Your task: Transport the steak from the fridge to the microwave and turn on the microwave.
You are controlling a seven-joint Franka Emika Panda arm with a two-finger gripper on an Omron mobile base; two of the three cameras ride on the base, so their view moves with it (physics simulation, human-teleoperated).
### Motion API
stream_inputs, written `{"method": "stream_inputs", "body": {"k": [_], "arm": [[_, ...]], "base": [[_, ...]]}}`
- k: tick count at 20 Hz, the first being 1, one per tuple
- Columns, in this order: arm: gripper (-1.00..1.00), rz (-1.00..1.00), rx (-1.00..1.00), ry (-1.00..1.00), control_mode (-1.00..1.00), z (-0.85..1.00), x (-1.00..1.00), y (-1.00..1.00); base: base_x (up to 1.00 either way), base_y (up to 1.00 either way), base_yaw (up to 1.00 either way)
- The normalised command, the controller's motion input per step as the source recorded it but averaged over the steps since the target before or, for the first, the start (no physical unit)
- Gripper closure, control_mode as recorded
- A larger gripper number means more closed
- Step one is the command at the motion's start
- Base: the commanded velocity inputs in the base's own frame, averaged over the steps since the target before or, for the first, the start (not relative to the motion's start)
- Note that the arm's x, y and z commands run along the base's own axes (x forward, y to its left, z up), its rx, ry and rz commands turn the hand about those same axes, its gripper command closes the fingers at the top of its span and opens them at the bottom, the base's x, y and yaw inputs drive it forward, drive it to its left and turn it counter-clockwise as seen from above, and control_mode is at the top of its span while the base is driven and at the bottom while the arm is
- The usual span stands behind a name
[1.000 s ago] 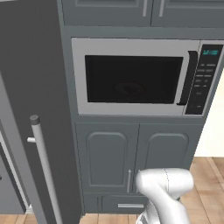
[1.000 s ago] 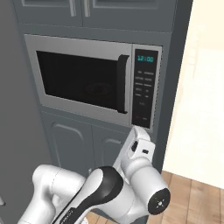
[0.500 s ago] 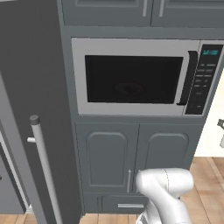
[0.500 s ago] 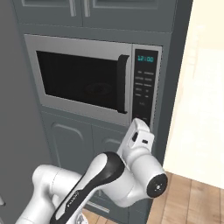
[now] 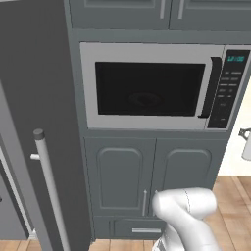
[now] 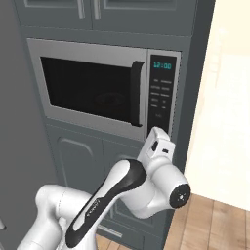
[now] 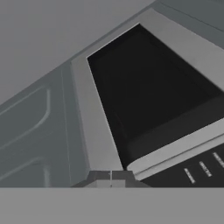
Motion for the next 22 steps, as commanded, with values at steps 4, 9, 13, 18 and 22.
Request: {"method": "stream_inputs", "body": {"k": [4,9,13,18,22], "arm": [[1.0,0.01,0.0,0.0,-1.0,0.0,0.25,-0.09],[1.0,0.0,0.0,0.0,-1.0,0.0,0.25,-0.01],[1.0,0.0,0.0,0.0,-1.0,0.0,0.23,0.0],[1.0,0.0,0.0,0.0,-1.0,0.0,0.22,0.0],[1.0,0.0,0.0,0.0,-1.0,0.0,0.15,-0.04]], "base": [[0.0,0.0,0.0],[0.0,0.0,0.0],[0.0,0.0,0.0],[0.0,0.0,0.0],[0.0,0.0,0.0]]}}
